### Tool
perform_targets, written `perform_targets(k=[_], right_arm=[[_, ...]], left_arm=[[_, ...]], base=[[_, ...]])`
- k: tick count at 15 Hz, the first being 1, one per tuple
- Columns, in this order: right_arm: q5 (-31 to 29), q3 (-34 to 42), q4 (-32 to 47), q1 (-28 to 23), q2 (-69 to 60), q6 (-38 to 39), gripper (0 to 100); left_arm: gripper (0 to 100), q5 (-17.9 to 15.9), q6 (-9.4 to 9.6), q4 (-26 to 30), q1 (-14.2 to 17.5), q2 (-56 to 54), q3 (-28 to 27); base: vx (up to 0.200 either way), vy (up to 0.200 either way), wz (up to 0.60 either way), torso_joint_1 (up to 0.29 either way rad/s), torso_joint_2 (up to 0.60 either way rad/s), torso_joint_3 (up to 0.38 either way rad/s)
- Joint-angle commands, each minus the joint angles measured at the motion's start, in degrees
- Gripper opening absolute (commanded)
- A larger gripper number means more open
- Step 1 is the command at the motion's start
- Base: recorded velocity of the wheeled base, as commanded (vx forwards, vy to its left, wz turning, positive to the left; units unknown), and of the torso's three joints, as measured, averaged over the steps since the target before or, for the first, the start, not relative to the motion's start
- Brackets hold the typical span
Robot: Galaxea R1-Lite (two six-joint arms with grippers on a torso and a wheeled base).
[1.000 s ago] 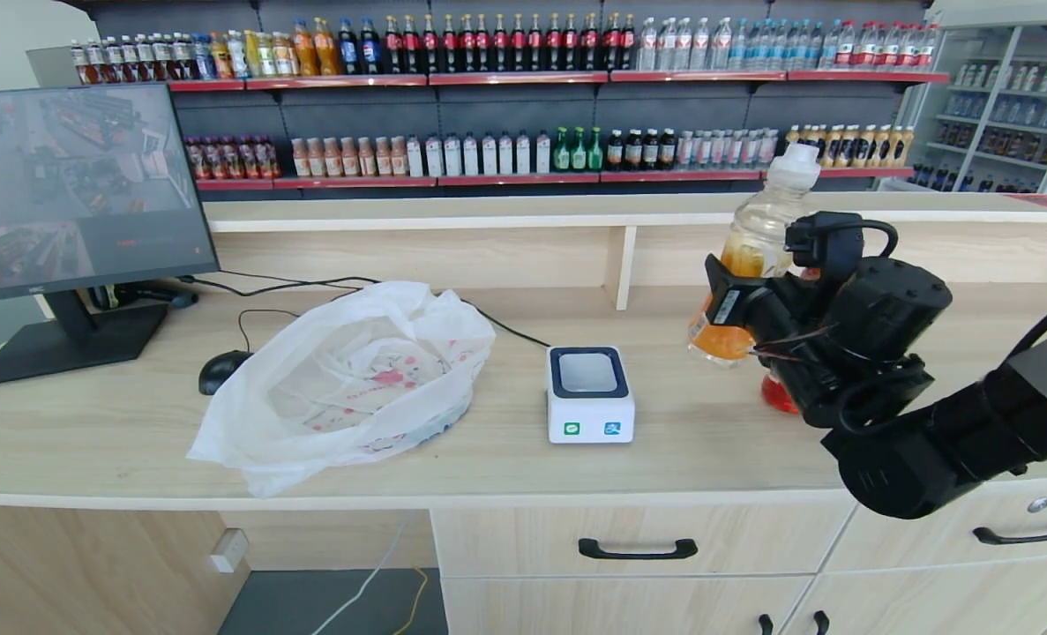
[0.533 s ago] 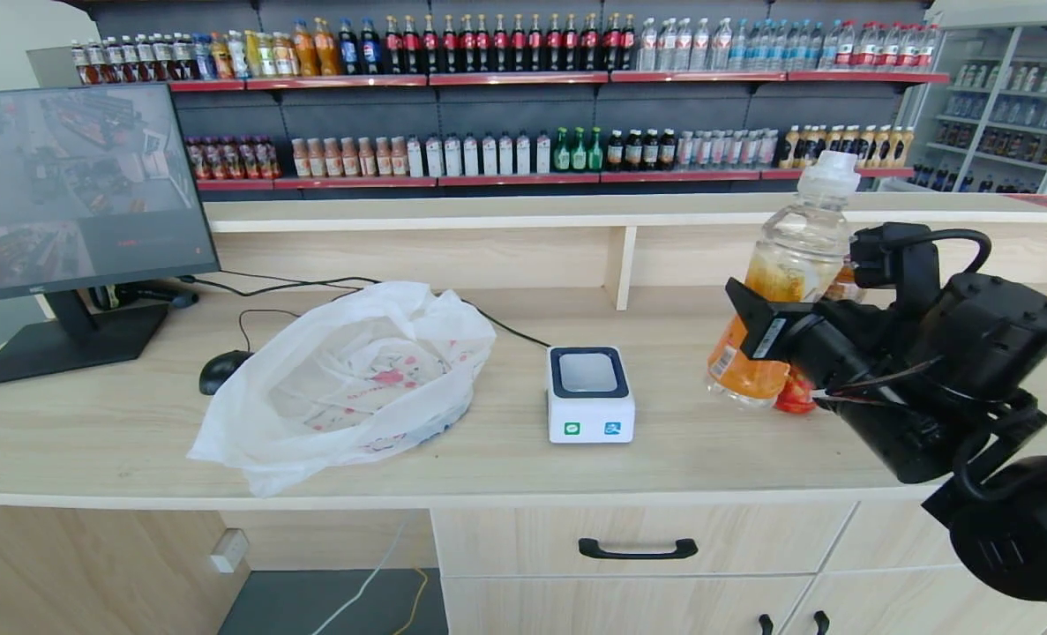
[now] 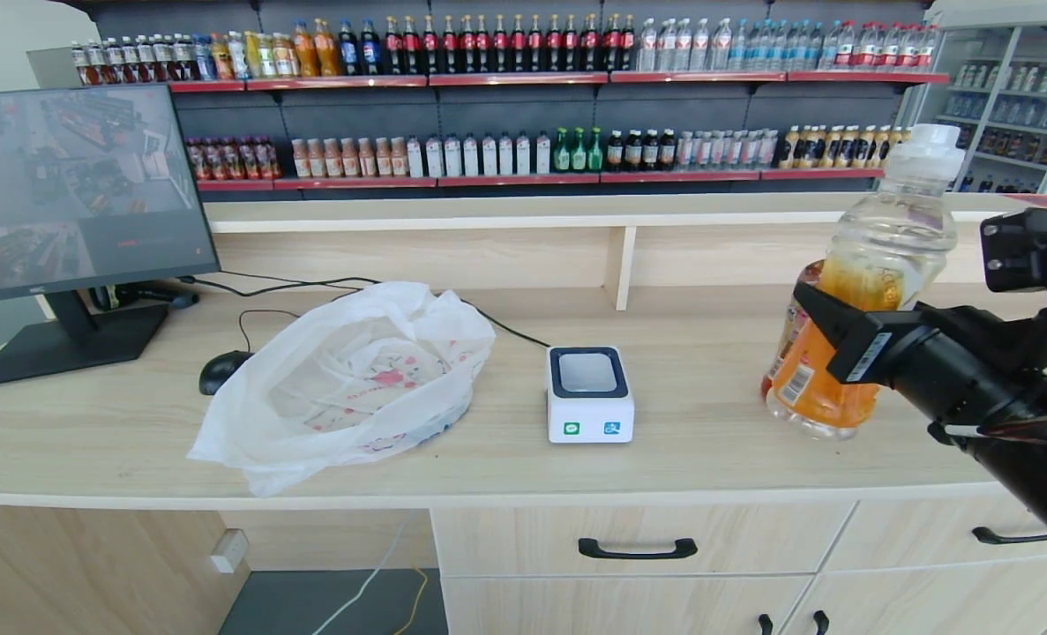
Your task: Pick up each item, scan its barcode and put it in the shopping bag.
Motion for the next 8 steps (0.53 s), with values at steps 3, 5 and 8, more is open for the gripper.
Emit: perform_targets(k=[3, 5, 8], right_arm=[[-1.12, 2.86, 2.8, 1.55, -7.47, -1.21, 0], [-4.28, 2.77, 2.62, 3.31, -7.73, -0.77, 0], [-6.21, 3.39, 1.74, 6.74, -7.21, 1.25, 0]], left_arm=[[100, 0.01, 0.02, -0.01, 0.0, -0.02, 0.0], [100, 0.01, 0.02, -0.01, 0.0, -0.02, 0.0], [100, 0.01, 0.02, -0.01, 0.0, -0.02, -0.09]], base=[[0.0, 0.0, 0.0, 0.0, 0.0, 0.0], [0.0, 0.0, 0.0, 0.0, 0.0, 0.0], [0.0, 0.0, 0.0, 0.0, 0.0, 0.0]])
